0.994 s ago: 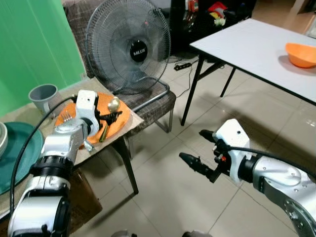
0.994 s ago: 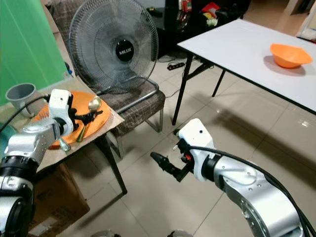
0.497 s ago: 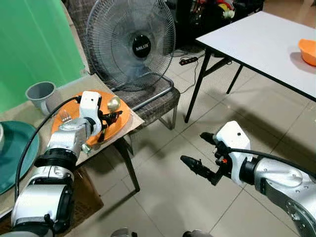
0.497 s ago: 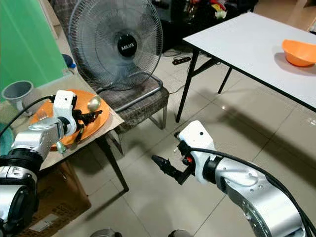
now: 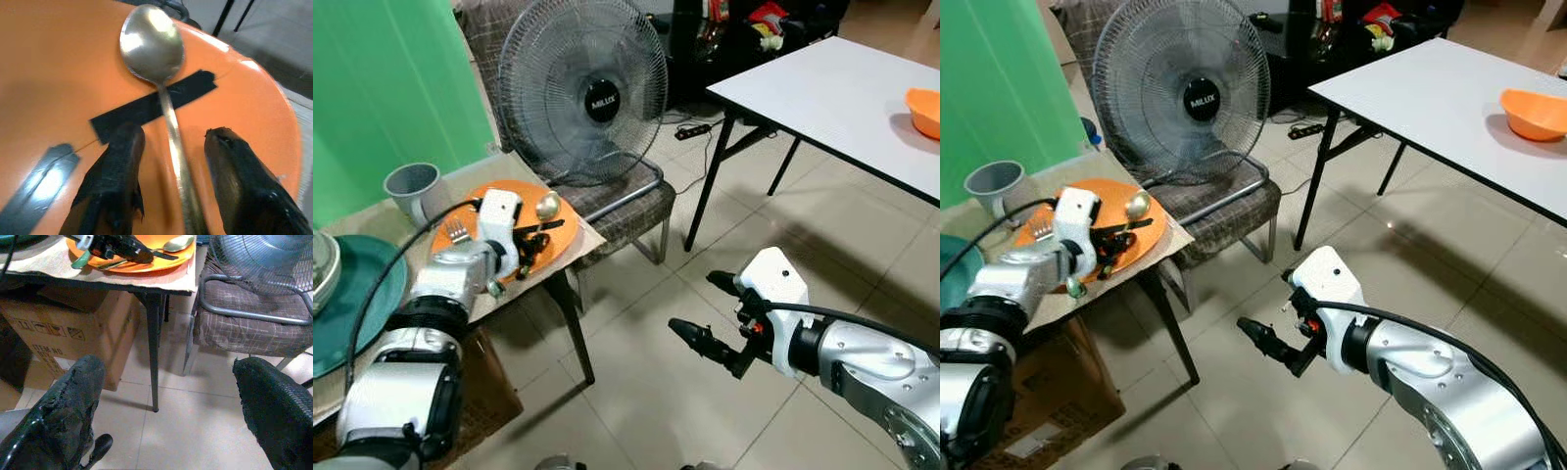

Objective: Setting the table

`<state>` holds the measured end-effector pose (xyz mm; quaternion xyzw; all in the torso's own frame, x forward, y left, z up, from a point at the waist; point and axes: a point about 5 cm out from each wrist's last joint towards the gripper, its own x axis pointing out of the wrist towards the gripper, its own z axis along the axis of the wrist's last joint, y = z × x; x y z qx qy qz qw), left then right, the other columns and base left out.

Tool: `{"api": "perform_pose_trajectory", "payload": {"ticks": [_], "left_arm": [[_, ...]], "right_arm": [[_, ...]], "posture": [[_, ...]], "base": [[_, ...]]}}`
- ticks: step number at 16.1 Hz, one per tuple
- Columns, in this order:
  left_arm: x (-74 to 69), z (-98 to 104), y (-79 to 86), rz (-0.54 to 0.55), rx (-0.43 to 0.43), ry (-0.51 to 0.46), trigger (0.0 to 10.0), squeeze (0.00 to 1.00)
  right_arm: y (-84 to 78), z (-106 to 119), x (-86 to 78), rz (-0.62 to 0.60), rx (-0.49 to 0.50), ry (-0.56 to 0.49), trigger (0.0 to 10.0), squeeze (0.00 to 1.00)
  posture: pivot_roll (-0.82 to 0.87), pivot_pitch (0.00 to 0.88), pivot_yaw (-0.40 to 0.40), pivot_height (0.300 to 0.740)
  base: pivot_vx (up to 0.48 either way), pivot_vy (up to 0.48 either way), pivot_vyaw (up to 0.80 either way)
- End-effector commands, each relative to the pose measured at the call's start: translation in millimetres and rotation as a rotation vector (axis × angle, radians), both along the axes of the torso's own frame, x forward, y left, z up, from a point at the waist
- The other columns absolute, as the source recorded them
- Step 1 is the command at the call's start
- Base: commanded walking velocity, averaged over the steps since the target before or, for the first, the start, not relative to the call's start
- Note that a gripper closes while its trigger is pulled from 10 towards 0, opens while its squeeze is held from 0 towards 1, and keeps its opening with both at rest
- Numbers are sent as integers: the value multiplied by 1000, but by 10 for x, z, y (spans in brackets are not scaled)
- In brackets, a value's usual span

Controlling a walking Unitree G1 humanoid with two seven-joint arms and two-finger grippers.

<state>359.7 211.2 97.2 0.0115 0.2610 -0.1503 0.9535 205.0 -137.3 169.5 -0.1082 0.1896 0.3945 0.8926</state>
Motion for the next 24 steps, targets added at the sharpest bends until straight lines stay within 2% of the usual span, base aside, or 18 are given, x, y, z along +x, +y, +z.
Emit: {"api": "perform_pose_trajectory", "payload": {"ticks": [1,15,19,20,24], "left_arm": [[22,17,-49,-37,21,0,0,0],[33,-8,-17,-38,21,31,0,0],[65,57,8,-17,15,-15,0,0],[89,120,-11,-33,-10,-69,0,0],[102,254,2,-39,-59,-173,0,0]], "right_arm": [[20,7,-46,21,-8,10,10000,0],[37,58,-75,78,57,19,10000,0],[27,57,-17,35,53,-11,10000,0],[-7,68,38,-38,50,-53,10000,0],[-74,81,154,-192,81,-108,10000,0]], "posture": [[-133,0,56,740],[-136,0,78,740],[-131,0,78,740],[-131,0,80,740],[-133,0,88,740]], "base": [[0,0,0],[0,0,0],[0,0,0],[0,0,0],[0,0,0]]}}
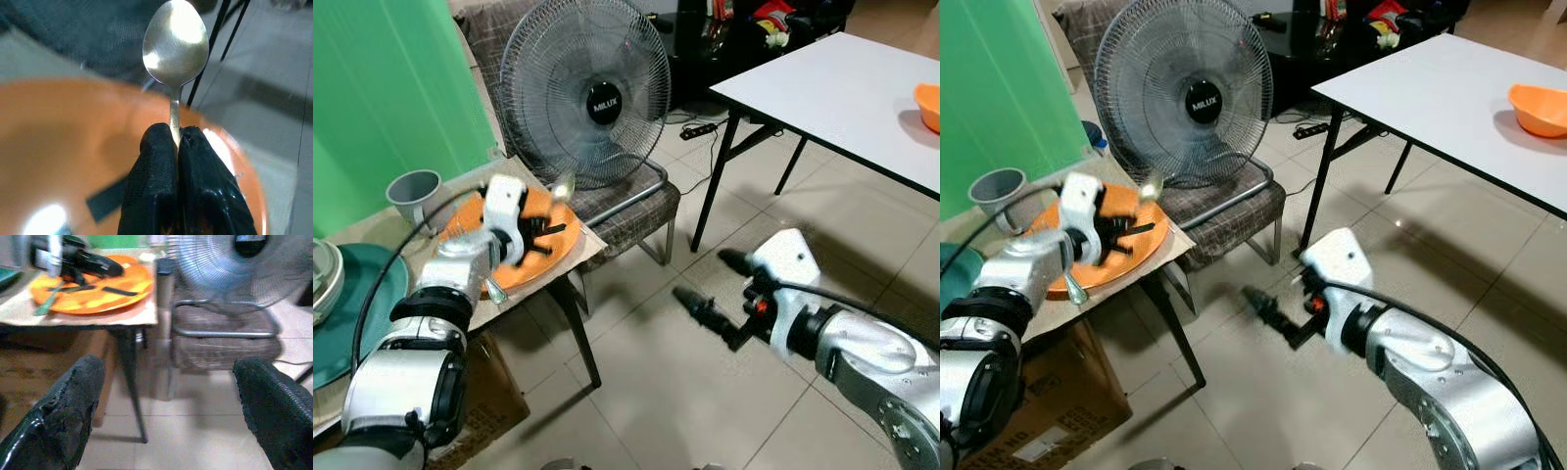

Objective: Setting the table

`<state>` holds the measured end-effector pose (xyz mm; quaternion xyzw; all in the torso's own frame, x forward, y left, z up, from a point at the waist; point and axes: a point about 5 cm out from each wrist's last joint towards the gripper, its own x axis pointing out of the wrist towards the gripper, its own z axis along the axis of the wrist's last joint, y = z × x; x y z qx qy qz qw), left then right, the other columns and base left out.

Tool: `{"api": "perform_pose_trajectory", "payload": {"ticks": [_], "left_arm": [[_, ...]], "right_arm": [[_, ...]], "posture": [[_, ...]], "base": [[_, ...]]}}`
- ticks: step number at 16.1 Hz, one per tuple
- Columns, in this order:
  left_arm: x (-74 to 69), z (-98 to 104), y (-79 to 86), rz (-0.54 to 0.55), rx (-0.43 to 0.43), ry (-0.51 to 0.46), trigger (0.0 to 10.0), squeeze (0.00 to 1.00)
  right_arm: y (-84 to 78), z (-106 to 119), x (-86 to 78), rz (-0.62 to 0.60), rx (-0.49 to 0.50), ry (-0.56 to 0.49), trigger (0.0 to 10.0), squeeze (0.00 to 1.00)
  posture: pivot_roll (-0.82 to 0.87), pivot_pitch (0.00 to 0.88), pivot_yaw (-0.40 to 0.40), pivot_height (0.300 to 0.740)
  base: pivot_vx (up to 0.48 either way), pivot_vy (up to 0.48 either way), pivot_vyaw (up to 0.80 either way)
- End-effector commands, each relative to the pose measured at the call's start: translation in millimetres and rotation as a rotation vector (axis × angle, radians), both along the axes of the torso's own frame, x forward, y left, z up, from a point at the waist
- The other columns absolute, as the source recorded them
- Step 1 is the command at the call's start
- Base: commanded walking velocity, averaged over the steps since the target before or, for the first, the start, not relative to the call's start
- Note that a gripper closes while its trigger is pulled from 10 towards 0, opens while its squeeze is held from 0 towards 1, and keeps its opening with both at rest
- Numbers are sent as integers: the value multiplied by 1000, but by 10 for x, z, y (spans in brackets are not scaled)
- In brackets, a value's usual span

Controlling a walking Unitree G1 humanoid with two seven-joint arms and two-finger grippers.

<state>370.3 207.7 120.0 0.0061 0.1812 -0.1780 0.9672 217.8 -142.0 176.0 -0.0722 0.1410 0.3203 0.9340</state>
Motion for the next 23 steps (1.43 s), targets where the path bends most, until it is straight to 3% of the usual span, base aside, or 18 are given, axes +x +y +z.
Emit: {"api": "perform_pose_trajectory", "payload": {"ticks": [1,3,4,6,7,8,9,10,13,17,20,21,22,23], "left_arm": [[-4,26,37,9,-11,-15,0,0],[-63,128,55,19,-63,-113,0,0],[-154,311,-44,-11,-123,-230,0,0],[-300,576,-222,-58,-182,-359,78,0],[-348,634,-299,-55,-189,-417,5843,0],[-369,627,-326,-43,-192,-436,9333,0],[-385,645,-379,-18,-200,-455,9333,0],[-497,675,-540,9,-204,-478,10000,0],[-656,817,-674,29,-152,-504,10000,0],[-869,720,-533,171,-77,-495,10000,0],[-992,614,-569,209,-35,-460,10000,0],[-1027,636,-589,206,-43,-453,10000,0],[-1043,603,-558,236,2,-455,10000,0],[-1041,603,-551,241,11,-451,10000,0]], "right_arm": [[-27,16,27,-25,-3,-17,10000,0],[-27,1,98,-111,-9,-80,10000,0],[-22,18,99,-152,9,-104,10000,0],[14,92,94,-199,88,-141,10000,0],[37,81,146,-248,108,-157,10000,0],[43,53,166,-273,111,-159,10000,0],[31,59,192,-301,109,-161,10000,0],[-16,13,230,-367,103,-153,10000,0],[-66,12,182,-418,126,-133,10000,0],[-171,-130,88,-542,60,-90,10000,0],[-290,-156,46,-591,-10,-106,10000,0],[-333,-122,75,-618,40,-109,10000,0],[-350,-156,98,-597,-46,-136,10000,0],[-349,-151,112,-596,-40,-135,10000,0]], "posture": [[-133,0,88,740],[-121,0,89,740],[-118,0,87,740],[-105,0,80,740],[-103,0,75,740],[-103,0,75,740],[-88,0,73,740],[-92,0,75,740],[-79,0,105,740],[-101,0,94,740],[-113,0,70,740],[-100,0,70,740],[-99,0,60,740],[-94,0,60,740]], "base": [[0,0,0],[0,0,0],[0,0,0],[0,0,0],[0,0,0],[0,0,-600],[0,0,-600],[0,0,-788],[0,0,-788],[0,0,-788],[0,0,-525],[270,0,0],[349,0,0],[386,0,0]]}}
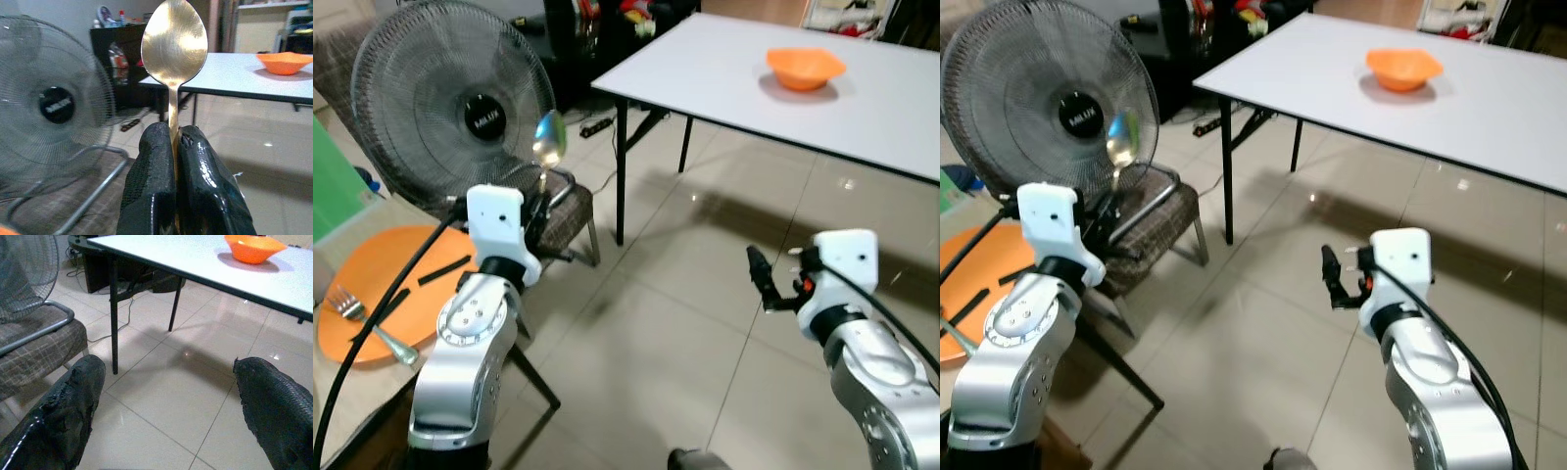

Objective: Setting the table

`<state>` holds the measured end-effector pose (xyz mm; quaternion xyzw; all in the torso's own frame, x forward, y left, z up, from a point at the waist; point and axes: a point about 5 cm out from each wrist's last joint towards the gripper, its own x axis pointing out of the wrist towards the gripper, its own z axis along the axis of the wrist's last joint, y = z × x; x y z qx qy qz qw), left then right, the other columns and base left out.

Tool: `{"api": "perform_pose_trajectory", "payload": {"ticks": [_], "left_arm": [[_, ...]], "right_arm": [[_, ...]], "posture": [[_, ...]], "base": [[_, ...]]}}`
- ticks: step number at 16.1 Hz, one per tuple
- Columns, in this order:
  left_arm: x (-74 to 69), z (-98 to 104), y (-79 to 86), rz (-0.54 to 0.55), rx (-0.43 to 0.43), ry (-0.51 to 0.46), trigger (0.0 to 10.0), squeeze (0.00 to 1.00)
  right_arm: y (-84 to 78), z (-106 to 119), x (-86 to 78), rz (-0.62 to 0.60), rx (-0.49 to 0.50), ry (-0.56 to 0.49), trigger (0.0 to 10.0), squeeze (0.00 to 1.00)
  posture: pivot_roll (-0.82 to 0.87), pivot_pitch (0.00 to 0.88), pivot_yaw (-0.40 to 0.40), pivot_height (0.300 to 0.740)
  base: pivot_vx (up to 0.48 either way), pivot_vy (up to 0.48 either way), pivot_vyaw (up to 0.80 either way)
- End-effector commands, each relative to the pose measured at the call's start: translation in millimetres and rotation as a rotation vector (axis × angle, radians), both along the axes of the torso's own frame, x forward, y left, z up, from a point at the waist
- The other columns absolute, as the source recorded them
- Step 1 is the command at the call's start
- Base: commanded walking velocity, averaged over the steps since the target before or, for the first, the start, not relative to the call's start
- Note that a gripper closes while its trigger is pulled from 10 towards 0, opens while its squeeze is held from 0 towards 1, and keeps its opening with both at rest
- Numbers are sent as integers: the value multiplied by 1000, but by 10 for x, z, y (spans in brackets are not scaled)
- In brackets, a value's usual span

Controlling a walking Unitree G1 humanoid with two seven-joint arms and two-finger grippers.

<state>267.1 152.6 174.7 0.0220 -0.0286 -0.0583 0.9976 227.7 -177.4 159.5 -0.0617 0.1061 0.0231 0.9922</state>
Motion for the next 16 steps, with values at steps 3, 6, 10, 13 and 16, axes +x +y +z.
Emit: {"api": "perform_pose_trajectory", "payload": {"ticks": [3,6,10,13,16], "left_arm": [[-5,41,29,11,18,-1,10000,0],[33,89,-7,-10,14,-8,10000,0],[54,94,-12,-24,10,-3,10000,0],[83,91,61,0,12,-3,10000,0],[73,56,94,0,22,8,10000,0]], "right_arm": [[57,37,35,21,2,-17,10000,0],[60,35,22,19,20,-20,10000,0],[55,41,25,8,32,-25,10000,0],[64,67,37,20,34,-35,10000,0],[50,80,56,14,28,-41,10000,0]], "posture": [[-101,0,73,740],[-101,0,83,740],[-105,0,90,740],[-110,0,88,740],[-103,0,78,740]], "base": [[404,0,-156],[409,0,0],[412,0,-800],[414,0,-267],[412,0,0]]}}
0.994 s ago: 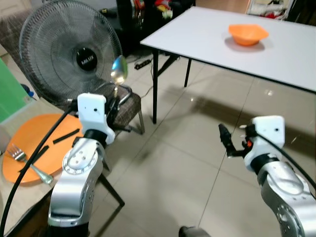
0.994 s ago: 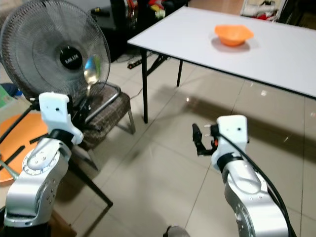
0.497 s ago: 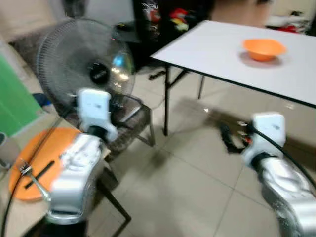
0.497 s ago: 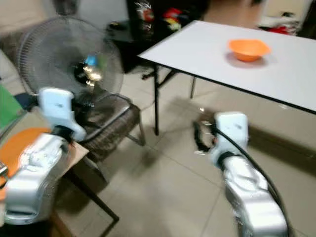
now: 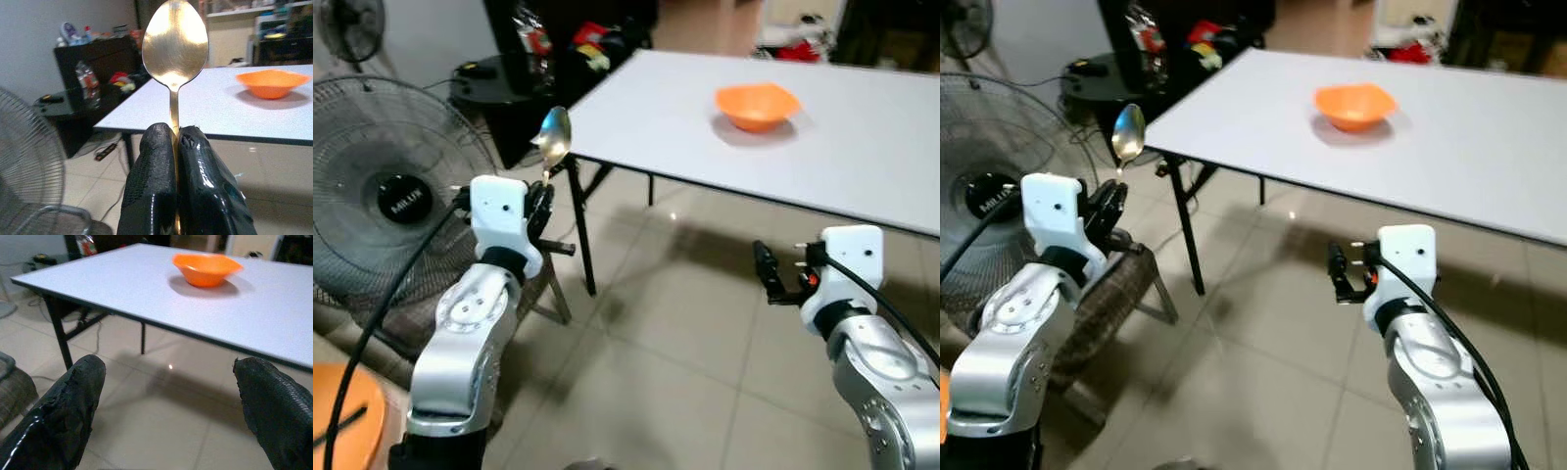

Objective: Setting the table

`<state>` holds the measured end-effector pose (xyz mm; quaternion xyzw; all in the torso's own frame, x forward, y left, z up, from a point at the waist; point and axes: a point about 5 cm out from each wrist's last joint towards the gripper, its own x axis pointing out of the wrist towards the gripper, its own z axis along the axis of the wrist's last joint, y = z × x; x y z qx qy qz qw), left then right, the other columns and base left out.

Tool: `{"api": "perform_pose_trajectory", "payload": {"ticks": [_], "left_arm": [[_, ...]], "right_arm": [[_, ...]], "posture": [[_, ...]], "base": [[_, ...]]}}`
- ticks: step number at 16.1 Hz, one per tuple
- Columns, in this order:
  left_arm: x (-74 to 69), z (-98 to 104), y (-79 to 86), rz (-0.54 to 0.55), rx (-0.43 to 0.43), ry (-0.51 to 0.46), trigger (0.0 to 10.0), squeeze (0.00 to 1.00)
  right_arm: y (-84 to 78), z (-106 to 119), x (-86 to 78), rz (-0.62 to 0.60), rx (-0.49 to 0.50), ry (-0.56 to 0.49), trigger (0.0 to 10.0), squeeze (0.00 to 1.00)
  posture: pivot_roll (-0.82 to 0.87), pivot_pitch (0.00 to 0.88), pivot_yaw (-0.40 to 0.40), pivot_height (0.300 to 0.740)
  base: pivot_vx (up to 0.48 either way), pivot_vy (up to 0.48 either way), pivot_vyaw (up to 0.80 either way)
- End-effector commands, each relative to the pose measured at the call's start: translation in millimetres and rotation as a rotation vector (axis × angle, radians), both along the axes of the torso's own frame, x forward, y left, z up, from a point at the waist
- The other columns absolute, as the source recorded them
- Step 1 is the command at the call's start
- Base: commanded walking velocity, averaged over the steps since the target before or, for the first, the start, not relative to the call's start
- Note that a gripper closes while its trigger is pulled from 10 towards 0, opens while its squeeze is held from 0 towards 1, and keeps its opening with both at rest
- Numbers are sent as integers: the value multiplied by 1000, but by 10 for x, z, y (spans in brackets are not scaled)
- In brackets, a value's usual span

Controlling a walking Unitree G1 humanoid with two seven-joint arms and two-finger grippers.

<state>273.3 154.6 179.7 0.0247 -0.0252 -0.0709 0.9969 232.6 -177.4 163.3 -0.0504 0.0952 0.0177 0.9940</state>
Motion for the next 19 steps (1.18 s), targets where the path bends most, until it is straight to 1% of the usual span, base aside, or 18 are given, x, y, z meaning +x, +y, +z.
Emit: {"api": "perform_pose_trajectory", "payload": {"ticks": [1,6,9,14,19], "left_arm": [[0,-7,88,30,14,4,10000,0],[-19,-30,91,19,15,8,10000,0],[-19,-37,50,-11,7,12,10000,0],[12,-34,-2,-51,10,13,10000,0],[18,-47,-22,-69,9,16,10000,0]], "right_arm": [[38,43,13,20,3,-21,10000,0],[52,47,33,29,3,-26,10000,0],[50,41,26,22,10,-23,10000,0],[52,35,1,16,18,-25,10000,0],[58,33,-2,14,20,-28,10000,0]], "posture": [[-101,0,76,740],[-99,0,72,740],[-104,0,82,740],[-113,0,104,740],[-115,0,106,740]], "base": [[416,0,0],[414,0,0],[414,0,0],[415,0,-759],[415,0,0]]}}
